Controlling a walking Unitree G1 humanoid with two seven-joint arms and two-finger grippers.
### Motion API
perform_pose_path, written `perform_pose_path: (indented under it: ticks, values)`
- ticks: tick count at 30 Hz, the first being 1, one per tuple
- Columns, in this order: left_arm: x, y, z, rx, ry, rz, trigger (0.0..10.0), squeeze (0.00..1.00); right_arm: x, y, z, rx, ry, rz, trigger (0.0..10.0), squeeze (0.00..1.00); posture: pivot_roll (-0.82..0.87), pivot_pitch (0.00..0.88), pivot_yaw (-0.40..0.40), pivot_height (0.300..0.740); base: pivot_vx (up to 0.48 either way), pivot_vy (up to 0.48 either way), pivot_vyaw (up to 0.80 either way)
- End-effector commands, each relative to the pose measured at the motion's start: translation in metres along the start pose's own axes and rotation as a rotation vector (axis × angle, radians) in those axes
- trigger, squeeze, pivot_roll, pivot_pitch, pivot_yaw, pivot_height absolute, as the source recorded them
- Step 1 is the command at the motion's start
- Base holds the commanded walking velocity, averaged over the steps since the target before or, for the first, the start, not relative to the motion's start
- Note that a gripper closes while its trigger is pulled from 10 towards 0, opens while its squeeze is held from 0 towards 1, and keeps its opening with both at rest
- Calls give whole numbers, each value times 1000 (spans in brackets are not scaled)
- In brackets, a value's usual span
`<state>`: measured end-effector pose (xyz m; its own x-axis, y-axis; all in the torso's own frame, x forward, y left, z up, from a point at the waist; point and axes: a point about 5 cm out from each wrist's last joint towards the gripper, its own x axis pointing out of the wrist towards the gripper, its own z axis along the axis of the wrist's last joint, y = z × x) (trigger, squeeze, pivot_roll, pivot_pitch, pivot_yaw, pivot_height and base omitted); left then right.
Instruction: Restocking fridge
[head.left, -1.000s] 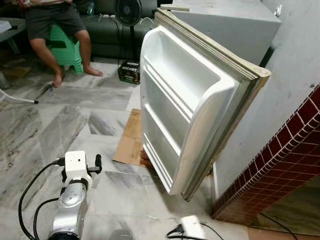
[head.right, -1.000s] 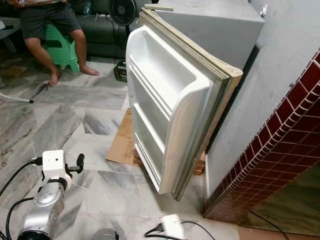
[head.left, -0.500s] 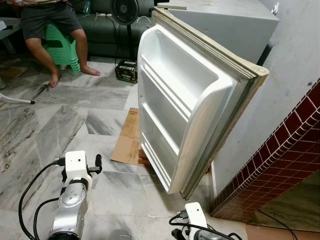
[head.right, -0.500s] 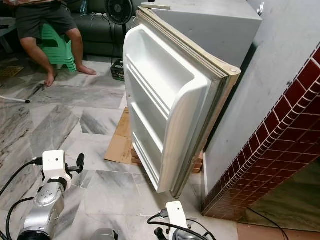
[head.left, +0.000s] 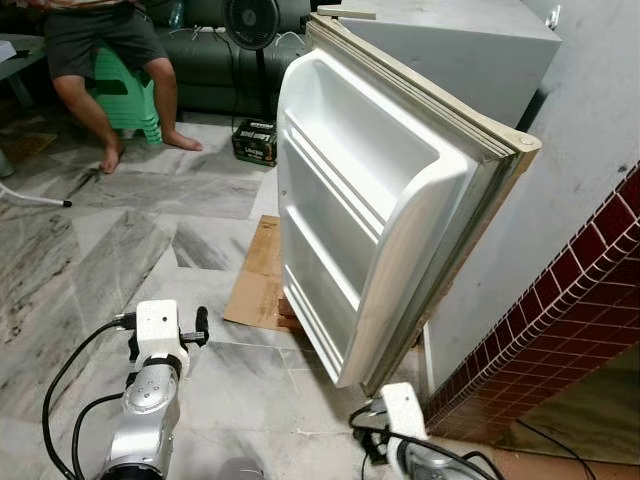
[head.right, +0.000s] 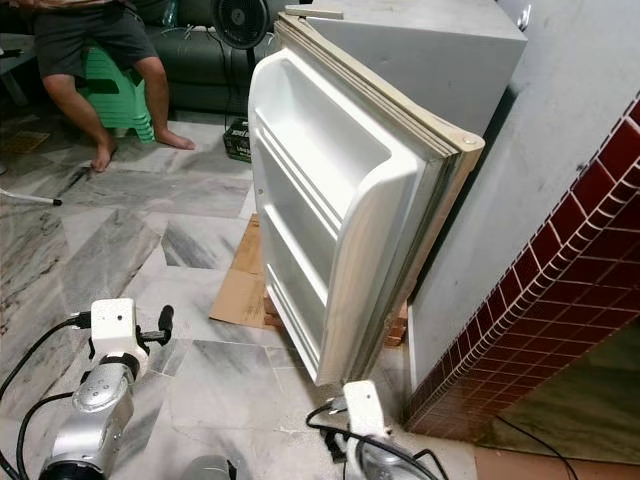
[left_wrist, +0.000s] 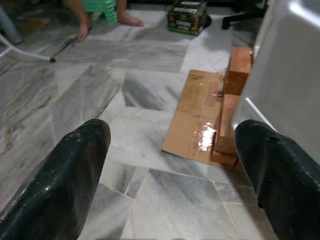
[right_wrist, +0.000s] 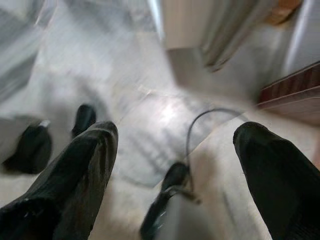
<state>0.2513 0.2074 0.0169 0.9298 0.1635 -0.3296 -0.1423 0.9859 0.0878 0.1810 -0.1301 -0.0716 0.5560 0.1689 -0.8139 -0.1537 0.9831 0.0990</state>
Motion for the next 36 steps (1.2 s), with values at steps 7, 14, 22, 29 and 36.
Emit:
perform_pose_path:
  ticks: [7, 14, 22, 29, 36]
  values:
    - [-1, -2, 2, 1, -8, -1, 10000, 0, -47, -50, 164, 15, -805, -136, 10000, 0, 34, 0, 0, 740, 0, 0, 0]
    - [0, -5, 2, -22, 0, -30, 10000, 0, -48, -51, 165, 4, -814, -139, 10000, 0, 31, 0, 0, 740, 0, 118, 0]
    - [-1, -8, 1, -21, -4, -45, 10000, 0, -48, -51, 166, 0, -818, -142, 10000, 0, 31, 0, 0, 740, 0, 480, 0]
    - [-1, -8, 1, -18, -2, -47, 10000, 0, -47, -52, 165, -6, -817, -145, 10000, 0, 28, 17, 17, 740, 0, 480, 0]
    - [-1, -9, 1, -20, -5, -53, 10000, 0, -47, -53, 164, -4, -815, -150, 10000, 0, 27, 20, 17, 740, 0, 480, 0]
